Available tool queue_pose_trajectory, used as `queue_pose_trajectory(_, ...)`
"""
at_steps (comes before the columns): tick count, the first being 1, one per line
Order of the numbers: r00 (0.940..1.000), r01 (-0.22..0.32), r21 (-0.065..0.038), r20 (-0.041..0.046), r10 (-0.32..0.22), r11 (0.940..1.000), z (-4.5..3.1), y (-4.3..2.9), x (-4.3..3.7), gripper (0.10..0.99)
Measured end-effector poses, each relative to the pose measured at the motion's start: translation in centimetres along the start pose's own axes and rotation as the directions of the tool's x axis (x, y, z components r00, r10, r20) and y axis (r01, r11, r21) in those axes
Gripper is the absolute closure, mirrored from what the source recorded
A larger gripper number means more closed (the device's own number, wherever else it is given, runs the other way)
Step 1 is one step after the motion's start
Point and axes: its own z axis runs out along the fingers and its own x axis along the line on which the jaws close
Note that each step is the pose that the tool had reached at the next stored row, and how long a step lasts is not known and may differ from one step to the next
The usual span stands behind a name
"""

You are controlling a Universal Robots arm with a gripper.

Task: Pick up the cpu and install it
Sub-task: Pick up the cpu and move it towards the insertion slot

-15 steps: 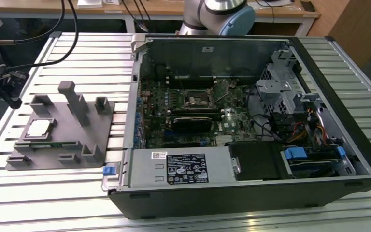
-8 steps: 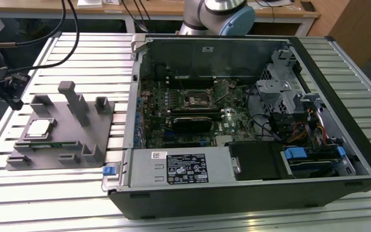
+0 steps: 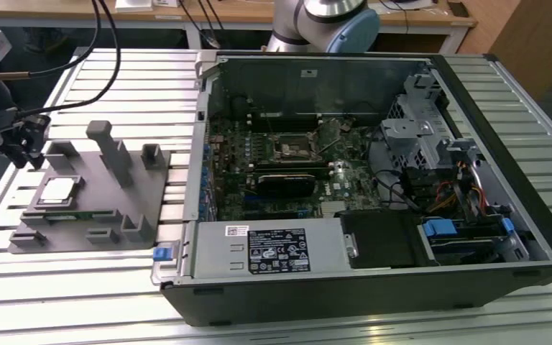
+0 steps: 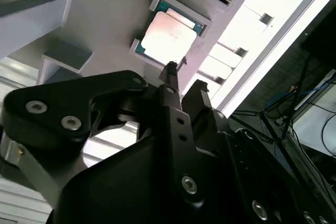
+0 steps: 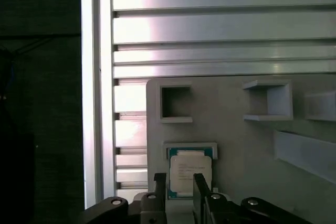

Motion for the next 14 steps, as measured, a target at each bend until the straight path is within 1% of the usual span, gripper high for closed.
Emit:
queue_pose_trajectory(2, 1.0000, 0.000, 0.000, 0.0000, 0.000, 1.0000, 0.25, -0.06, -0.12, 0.678)
queue_pose_trajectory(3, 1.0000, 0.000, 0.000, 0.0001, 0.000, 1.0000, 0.38, -0.10, -0.20, 0.678)
queue_pose_trajectory(4, 1.0000, 0.000, 0.001, -0.0001, 0.000, 1.0000, 0.49, -0.12, -0.34, 0.616)
queue_pose_trajectory(6, 1.0000, 0.000, 0.000, 0.0000, 0.000, 1.0000, 0.66, -0.15, -0.64, 0.616)
queue_pose_trajectory(9, 1.0000, 0.000, 0.000, 0.0003, 0.000, 1.0000, 0.89, -0.16, -0.76, 0.616)
queue_pose_trajectory(14, 0.9999, -0.014, 0.009, 0.0011, 0.014, 0.9999, 1.47, -0.19, -0.78, 0.616)
